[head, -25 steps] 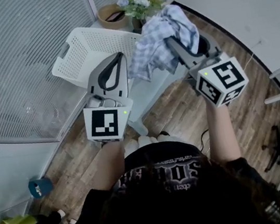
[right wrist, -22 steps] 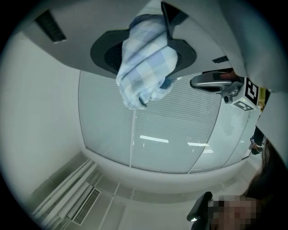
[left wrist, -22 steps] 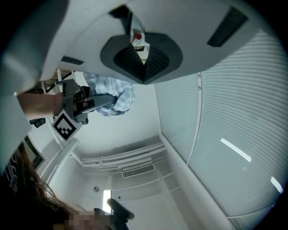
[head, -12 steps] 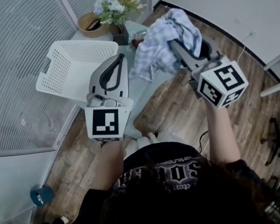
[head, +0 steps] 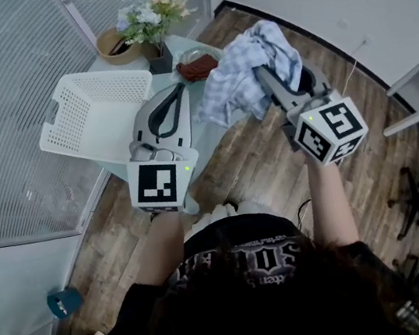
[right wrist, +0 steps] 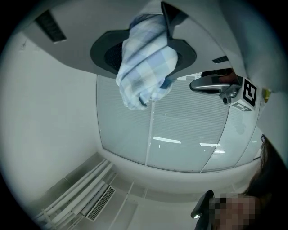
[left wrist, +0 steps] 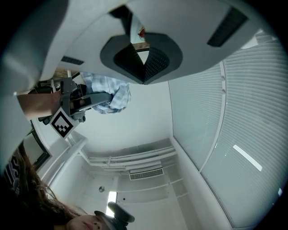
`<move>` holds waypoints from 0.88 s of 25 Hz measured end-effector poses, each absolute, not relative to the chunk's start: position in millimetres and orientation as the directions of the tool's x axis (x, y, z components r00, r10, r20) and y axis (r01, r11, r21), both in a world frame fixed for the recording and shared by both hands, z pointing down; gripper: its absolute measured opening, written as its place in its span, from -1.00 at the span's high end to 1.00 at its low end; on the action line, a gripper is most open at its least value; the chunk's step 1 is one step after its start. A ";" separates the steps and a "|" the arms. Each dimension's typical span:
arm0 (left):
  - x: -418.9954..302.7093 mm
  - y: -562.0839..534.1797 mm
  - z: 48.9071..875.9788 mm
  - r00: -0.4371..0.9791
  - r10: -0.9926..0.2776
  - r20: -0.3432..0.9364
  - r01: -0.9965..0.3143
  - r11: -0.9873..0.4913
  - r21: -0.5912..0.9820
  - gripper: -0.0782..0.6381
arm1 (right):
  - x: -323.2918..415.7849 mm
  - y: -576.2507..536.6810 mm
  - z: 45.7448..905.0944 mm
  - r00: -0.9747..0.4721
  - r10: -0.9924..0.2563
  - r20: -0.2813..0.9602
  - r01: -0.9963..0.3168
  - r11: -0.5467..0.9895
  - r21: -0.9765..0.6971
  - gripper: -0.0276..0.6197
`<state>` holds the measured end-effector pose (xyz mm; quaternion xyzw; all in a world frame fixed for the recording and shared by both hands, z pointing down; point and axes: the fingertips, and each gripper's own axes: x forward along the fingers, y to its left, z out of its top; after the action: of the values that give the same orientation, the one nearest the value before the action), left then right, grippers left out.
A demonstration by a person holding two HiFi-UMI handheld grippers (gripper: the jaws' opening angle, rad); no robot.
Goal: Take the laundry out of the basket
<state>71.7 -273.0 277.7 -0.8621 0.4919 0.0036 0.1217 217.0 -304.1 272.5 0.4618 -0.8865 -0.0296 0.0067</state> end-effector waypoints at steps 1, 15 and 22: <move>78.3 -271.4 275.8 0.519 -0.845 -0.126 -0.847 -0.490 -0.204 0.79 | 223.6 -302.1 272.7 -0.571 -0.821 -0.015 -0.820 0.569 0.060 0.34; 102.0 -276.8 279.0 0.537 -0.837 -0.106 -0.835 -0.509 -0.211 0.79 | 251.5 -299.3 282.0 -0.544 -0.837 -0.059 -0.838 0.545 0.001 0.34; 104.7 -279.4 281.7 0.541 -0.837 -0.084 -0.831 -0.517 -0.205 0.79 | 256.9 -300.6 289.3 -0.544 -0.837 -0.057 -0.837 0.546 -0.028 0.34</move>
<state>104.7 -279.4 281.7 -0.8707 0.4791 -0.0125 0.1106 256.9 -300.6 289.3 0.4764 -0.8786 -0.0014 -0.0316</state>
